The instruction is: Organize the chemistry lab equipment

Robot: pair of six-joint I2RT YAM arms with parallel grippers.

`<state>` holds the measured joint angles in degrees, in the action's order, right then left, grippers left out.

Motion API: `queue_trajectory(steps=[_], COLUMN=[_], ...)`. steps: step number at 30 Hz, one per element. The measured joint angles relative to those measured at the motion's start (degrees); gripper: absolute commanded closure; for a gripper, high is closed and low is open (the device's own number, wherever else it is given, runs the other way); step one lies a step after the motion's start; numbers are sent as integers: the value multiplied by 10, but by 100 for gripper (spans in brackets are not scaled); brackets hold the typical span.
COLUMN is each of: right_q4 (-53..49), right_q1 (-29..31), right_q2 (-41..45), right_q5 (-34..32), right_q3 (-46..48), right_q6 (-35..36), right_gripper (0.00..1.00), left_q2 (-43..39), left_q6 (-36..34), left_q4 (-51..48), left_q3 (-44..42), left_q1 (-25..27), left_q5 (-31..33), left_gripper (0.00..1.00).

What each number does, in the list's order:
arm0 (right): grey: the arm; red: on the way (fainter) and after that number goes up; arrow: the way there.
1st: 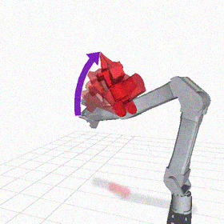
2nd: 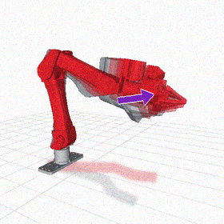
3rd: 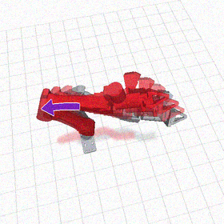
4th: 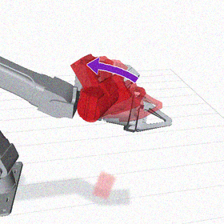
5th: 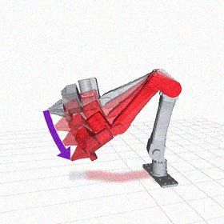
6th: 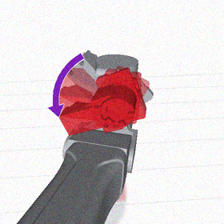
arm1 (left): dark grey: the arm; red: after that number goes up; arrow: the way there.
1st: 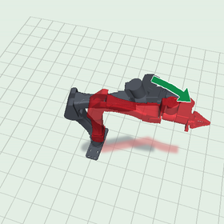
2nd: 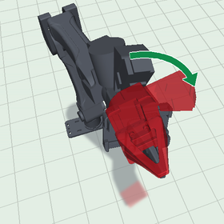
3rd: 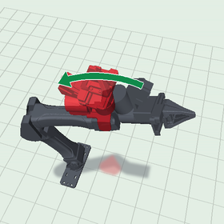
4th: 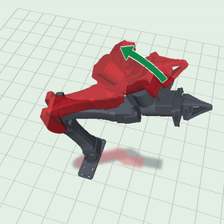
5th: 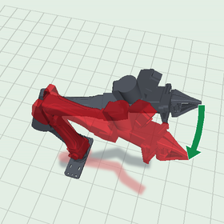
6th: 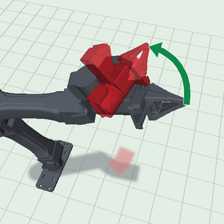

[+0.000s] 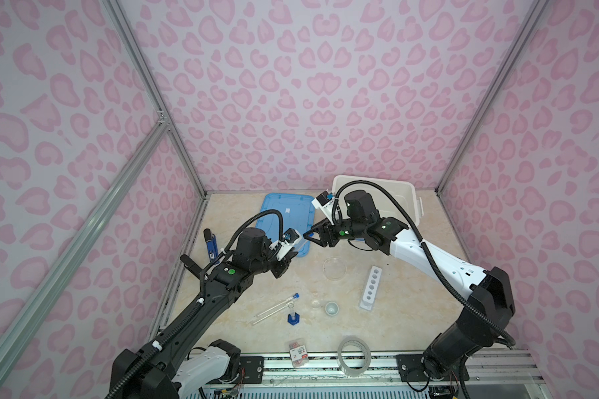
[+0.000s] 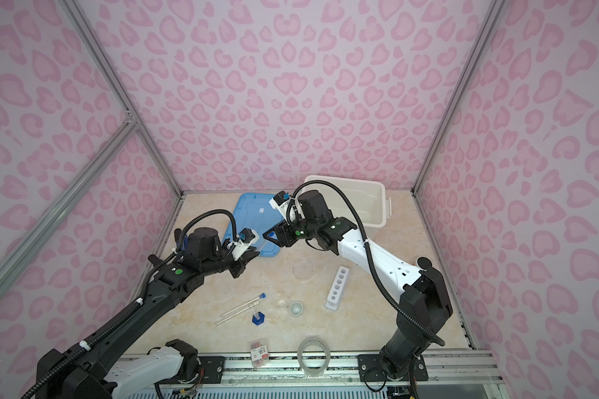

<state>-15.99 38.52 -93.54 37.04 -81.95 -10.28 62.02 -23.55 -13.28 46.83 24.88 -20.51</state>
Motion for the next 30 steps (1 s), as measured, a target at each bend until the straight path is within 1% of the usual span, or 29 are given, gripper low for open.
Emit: queue_trajectory(steps=[4, 16, 20, 30], right_q4=[-2, -9, -11, -12], right_q1=[2, 4, 5, 5], right_q2=[-1, -2, -2, -2], right_q5=[0, 0, 0, -8], right_q3=[-2, -2, 0, 4], right_q6=[4, 7, 7, 4], right_gripper=[57, 67, 69, 72], left_q2=[0, 0, 0, -2], left_q6=[0, 0, 0, -1], left_q4=[0, 0, 0, 0], left_q3=[-1, -1, -1, -5], left_q1=[0, 2, 2, 2], left_q5=[0, 5, 9, 21], left_gripper=[84, 84, 84, 79])
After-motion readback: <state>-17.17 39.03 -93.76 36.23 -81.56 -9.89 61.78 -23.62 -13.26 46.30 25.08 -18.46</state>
